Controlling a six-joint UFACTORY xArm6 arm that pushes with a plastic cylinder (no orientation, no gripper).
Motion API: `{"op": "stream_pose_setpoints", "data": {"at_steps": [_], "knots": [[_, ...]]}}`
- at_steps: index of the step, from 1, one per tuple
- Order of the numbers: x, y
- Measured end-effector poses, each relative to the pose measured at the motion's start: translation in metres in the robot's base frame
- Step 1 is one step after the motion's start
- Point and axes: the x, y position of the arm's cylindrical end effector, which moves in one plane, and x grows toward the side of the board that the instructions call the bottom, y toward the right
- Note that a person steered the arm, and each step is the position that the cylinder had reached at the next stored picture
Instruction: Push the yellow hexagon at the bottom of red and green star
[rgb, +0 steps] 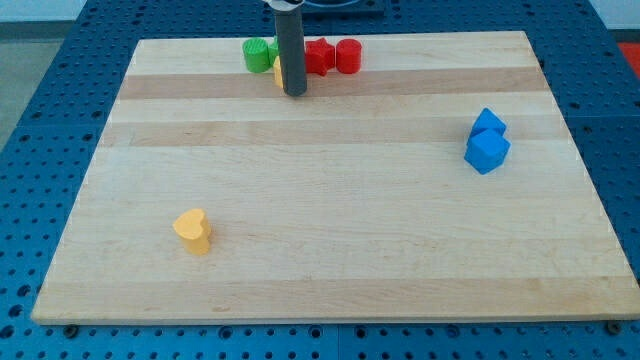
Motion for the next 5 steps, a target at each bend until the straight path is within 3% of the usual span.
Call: {"op": "stream_pose_setpoints", "data": {"at_steps": [2, 3, 5], "knots": [[0.037, 0.019], [0.046, -0.002], [0.014, -0.05]]}}
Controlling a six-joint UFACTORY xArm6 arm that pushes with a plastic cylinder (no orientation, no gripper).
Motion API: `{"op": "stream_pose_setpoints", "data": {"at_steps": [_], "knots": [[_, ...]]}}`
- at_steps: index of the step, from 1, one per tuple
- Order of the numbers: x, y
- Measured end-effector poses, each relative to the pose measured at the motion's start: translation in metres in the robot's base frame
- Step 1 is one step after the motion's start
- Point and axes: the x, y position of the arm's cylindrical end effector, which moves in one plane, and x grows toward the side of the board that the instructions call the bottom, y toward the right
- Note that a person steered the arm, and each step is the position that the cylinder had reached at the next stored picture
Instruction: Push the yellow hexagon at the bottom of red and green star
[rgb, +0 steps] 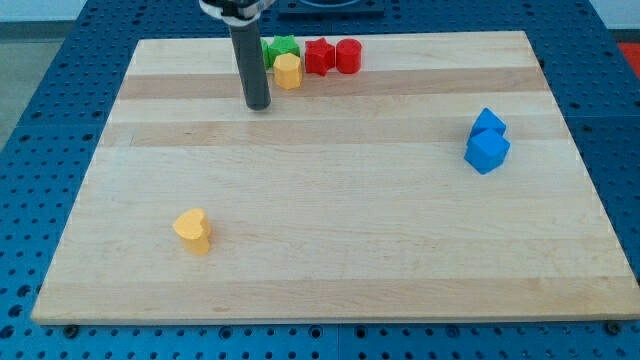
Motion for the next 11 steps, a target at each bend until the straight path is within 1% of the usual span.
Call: {"op": "stream_pose_setpoints", "data": {"at_steps": [1, 3, 8, 9, 10, 11], "knots": [[-0.012, 0.0], [-0.017, 0.029], [-0.017, 0.049], [-0.018, 0.067], [-0.018, 0.071], [-0.005, 0.052]]}}
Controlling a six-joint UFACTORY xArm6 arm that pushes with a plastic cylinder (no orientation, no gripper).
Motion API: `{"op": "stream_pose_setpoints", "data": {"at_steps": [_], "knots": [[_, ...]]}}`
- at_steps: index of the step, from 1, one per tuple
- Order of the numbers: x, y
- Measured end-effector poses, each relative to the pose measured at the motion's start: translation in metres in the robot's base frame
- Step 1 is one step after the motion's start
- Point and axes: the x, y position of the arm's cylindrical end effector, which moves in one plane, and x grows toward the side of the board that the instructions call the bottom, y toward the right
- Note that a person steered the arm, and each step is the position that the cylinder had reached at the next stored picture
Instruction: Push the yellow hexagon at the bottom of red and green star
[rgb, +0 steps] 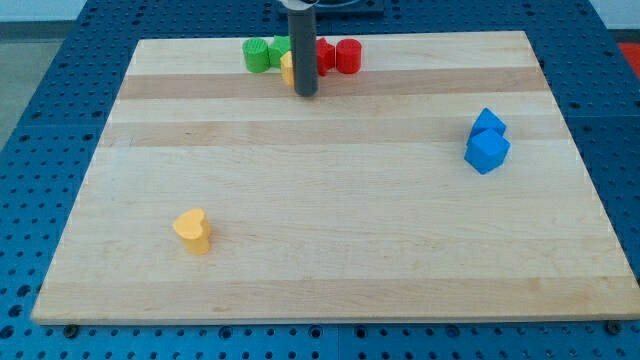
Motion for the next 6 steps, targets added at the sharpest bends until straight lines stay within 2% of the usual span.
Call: {"op": "stream_pose_setpoints", "data": {"at_steps": [1, 2, 6], "knots": [[0.009, -0.037], [-0.013, -0.044], [-0.019, -0.008]]}}
